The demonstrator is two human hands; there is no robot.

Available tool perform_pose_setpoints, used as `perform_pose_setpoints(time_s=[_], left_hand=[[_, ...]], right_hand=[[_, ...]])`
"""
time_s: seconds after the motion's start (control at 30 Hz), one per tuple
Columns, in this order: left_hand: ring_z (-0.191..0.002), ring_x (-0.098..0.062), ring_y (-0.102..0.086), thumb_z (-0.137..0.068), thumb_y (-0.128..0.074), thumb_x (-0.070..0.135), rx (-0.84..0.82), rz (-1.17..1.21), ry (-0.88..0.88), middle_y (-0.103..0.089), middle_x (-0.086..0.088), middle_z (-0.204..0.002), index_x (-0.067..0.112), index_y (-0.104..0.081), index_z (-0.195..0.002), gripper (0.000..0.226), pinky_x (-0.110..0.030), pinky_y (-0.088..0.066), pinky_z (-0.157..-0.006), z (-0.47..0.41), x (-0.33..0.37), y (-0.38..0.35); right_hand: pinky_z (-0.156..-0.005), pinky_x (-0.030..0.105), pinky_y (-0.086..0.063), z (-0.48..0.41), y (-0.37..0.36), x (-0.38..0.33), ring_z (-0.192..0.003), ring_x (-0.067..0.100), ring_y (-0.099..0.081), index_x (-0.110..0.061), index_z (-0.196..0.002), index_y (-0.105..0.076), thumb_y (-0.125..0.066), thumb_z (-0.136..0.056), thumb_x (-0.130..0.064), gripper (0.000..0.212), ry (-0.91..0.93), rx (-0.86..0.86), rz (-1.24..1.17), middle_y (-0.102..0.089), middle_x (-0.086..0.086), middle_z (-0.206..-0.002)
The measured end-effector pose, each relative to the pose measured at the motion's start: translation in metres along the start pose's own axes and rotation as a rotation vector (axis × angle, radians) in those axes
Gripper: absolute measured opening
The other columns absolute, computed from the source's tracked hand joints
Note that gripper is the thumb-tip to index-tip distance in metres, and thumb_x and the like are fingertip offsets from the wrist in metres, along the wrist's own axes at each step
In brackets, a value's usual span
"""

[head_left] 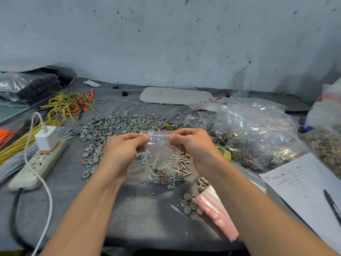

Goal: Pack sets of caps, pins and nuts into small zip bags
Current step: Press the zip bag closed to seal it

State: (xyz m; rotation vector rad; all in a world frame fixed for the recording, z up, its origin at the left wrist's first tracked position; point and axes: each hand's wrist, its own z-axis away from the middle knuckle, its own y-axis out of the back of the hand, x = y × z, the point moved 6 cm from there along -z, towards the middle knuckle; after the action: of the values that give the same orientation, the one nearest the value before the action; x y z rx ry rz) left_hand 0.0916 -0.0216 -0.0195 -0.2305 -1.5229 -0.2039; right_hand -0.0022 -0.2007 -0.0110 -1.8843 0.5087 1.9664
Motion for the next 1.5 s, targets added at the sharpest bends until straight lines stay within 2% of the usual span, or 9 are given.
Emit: perform_pose_setpoints(time_s=[0.07, 0.2, 0.37, 0.5, 0.63, 0.77, 1.03, 1.17, 1.5], left_hand=[[-0.068, -0.017, -0.061, -0.088, -0.076, 0.01, 0.003, -0.035, 0.006, -0.071, -0.004, -0.068, 0.013, -0.073, -0.065, 0.023, -0.025, -0.043, -0.061, -0.001, -0.002, -0.003], [-0.07, -0.021, -0.053, -0.092, -0.069, 0.004, 0.026, -0.045, -0.021, -0.062, -0.007, -0.069, 0.011, -0.065, -0.071, 0.023, -0.033, -0.043, -0.072, -0.001, -0.004, -0.007], [-0.063, -0.012, -0.053, -0.095, -0.066, 0.004, 0.013, 0.08, 0.006, -0.063, 0.003, -0.063, 0.013, -0.066, -0.076, 0.022, -0.027, -0.044, -0.068, -0.001, -0.002, -0.007], [-0.063, -0.011, -0.055, -0.094, -0.067, 0.005, -0.033, 0.141, 0.01, -0.064, 0.002, -0.064, 0.012, -0.07, -0.078, 0.018, -0.026, -0.045, -0.069, 0.002, 0.002, -0.005], [-0.06, -0.008, -0.06, -0.088, -0.076, 0.005, -0.094, 0.095, -0.038, -0.07, 0.002, -0.068, 0.009, -0.075, -0.084, 0.006, -0.019, -0.051, -0.062, 0.006, 0.006, -0.012], [-0.054, -0.004, -0.063, -0.086, -0.075, -0.003, -0.097, 0.071, -0.051, -0.071, 0.003, -0.063, 0.007, -0.074, -0.079, 0.012, -0.014, -0.054, -0.058, 0.006, 0.005, -0.019], [-0.061, -0.008, -0.067, -0.082, -0.08, 0.001, -0.129, 0.022, -0.089, -0.073, 0.0, -0.066, 0.014, -0.077, -0.067, 0.021, -0.017, -0.056, -0.06, 0.013, 0.008, -0.034], [-0.061, -0.008, -0.069, -0.076, -0.085, 0.002, -0.178, 0.008, -0.084, -0.076, -0.003, -0.07, 0.014, -0.08, -0.072, 0.014, -0.016, -0.054, -0.058, 0.019, 0.01, -0.042], [-0.063, -0.01, -0.073, -0.079, -0.081, -0.002, -0.219, -0.001, -0.093, -0.077, -0.009, -0.072, 0.015, -0.08, -0.067, 0.021, -0.013, -0.052, -0.057, 0.023, 0.005, -0.052]], right_hand=[[-0.051, 0.018, -0.049, 0.0, -0.002, 0.0, -0.054, 0.013, -0.063, -0.004, -0.073, -0.073, -0.073, -0.088, 0.005, 0.017, -0.01, 0.003, -0.007, -0.072, 0.011, -0.065], [-0.053, 0.02, -0.049, -0.001, -0.008, 0.003, -0.054, 0.015, -0.062, -0.006, -0.069, -0.07, -0.072, -0.088, 0.006, 0.023, -0.026, 0.003, 0.007, -0.069, 0.009, -0.062], [-0.067, 0.024, -0.054, 0.0, -0.012, 0.01, -0.07, 0.015, -0.066, -0.011, -0.086, -0.074, -0.071, -0.095, -0.01, 0.009, -0.078, -0.108, 0.043, -0.077, 0.006, -0.077], [-0.072, 0.027, -0.058, 0.001, -0.013, 0.01, -0.075, 0.021, -0.07, -0.012, -0.074, -0.077, -0.064, -0.099, -0.004, 0.029, -0.046, -0.147, 0.095, -0.077, 0.011, -0.079], [-0.055, 0.015, -0.048, 0.005, -0.01, 0.001, -0.056, 0.01, -0.066, -0.009, -0.073, -0.075, -0.063, -0.098, -0.001, 0.029, 0.018, -0.153, 0.115, -0.073, 0.007, -0.066], [-0.062, 0.02, -0.05, 0.012, -0.004, -0.004, -0.062, 0.013, -0.064, -0.006, -0.077, -0.079, -0.071, -0.094, -0.012, 0.019, 0.06, -0.124, 0.125, -0.075, 0.018, -0.076], [-0.068, 0.032, -0.057, 0.012, 0.013, -0.01, -0.066, 0.024, -0.064, -0.01, -0.07, -0.079, -0.072, -0.093, -0.003, 0.025, 0.132, -0.002, 0.074, -0.073, 0.012, -0.067], [-0.082, 0.036, -0.061, 0.016, 0.015, -0.01, -0.07, 0.019, -0.07, -0.012, -0.076, -0.081, -0.074, -0.091, -0.011, 0.017, 0.136, -0.034, 0.136, -0.077, 0.011, -0.074], [-0.075, 0.033, -0.058, 0.019, 0.014, -0.013, -0.067, 0.016, -0.065, -0.005, -0.08, -0.078, -0.082, -0.084, -0.003, 0.006, 0.14, -0.037, 0.171, -0.074, 0.009, -0.072]])
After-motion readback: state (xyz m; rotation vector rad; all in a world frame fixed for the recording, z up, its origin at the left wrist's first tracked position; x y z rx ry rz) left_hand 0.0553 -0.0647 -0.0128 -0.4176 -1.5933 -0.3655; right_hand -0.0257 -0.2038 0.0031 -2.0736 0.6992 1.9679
